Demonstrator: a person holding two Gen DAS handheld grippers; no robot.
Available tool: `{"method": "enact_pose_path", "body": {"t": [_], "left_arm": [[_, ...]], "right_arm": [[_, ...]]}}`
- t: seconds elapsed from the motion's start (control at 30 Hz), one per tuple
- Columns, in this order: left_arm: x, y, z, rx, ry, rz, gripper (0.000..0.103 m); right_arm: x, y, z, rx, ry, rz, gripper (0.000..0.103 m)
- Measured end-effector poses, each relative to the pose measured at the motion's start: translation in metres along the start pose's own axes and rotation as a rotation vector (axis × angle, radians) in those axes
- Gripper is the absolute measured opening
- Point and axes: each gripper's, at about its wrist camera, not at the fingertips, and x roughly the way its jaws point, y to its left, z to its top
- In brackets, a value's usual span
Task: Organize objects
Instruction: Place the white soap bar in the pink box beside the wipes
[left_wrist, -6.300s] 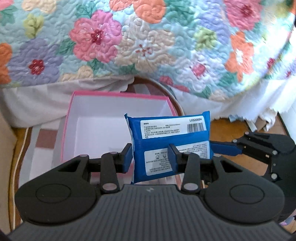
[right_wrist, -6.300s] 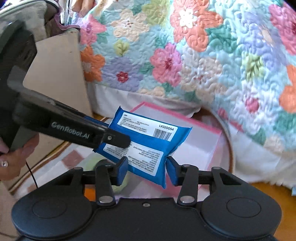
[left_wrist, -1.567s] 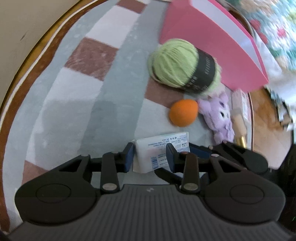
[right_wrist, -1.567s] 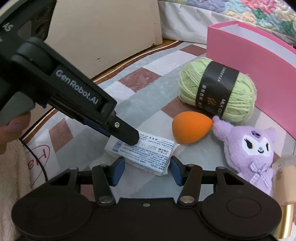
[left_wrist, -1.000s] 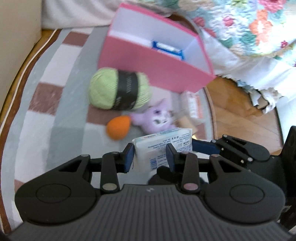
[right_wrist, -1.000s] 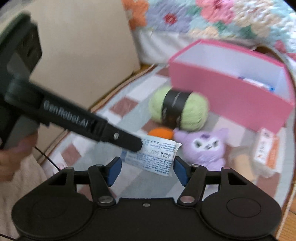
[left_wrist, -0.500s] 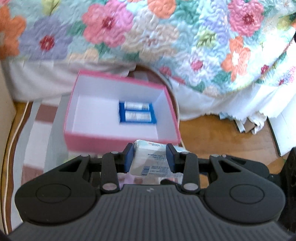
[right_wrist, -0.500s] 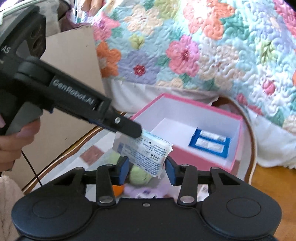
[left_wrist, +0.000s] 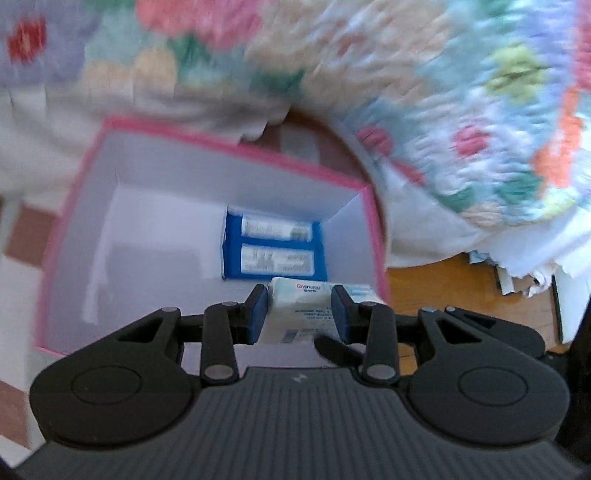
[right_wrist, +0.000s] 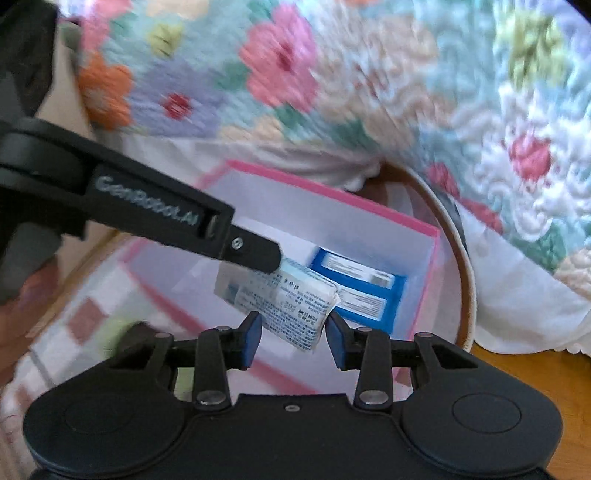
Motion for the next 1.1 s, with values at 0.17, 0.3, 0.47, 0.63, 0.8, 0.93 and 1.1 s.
{"method": "enact_pose_path", "body": {"t": [0.17, 0.3, 0.47, 0.63, 0.8, 0.93, 1.1], "left_arm": [[0.038, 0.019, 0.004, -0.092, 0.04, -0.004, 0.036], [0.051, 0.028, 0.006, -0.116, 0.057, -0.006, 0.036], [0.064, 0.034, 0.005, -0.157, 0.09, -0.024, 0.036], [0.078, 0.032, 0.004, -0.16, 0.099, -0.004, 0.035], [0.078, 0.031, 0.003, -0.124, 0.094, 0.02, 0.043], [0.067, 0.024, 0.002, -0.036, 0.064, 0.079, 0.053], [0.042, 0.019, -0.002, 0.006, 0.061, 0.086, 0.056]], "right_arm": [[0.045, -0.022, 0.004, 0.081, 0.056, -0.034, 0.044], [0.059, -0.02, 0.005, 0.041, 0.087, -0.06, 0.044], [0.07, -0.014, 0.006, -0.014, 0.138, -0.077, 0.044], [0.085, -0.009, 0.01, -0.022, 0.215, -0.146, 0.044], [0.093, -0.009, 0.011, -0.028, 0.222, -0.189, 0.046], [0.086, -0.011, 0.005, -0.013, 0.184, -0.19, 0.048], [0.068, -0.006, 0.0, -0.01, 0.11, -0.12, 0.049]]}}
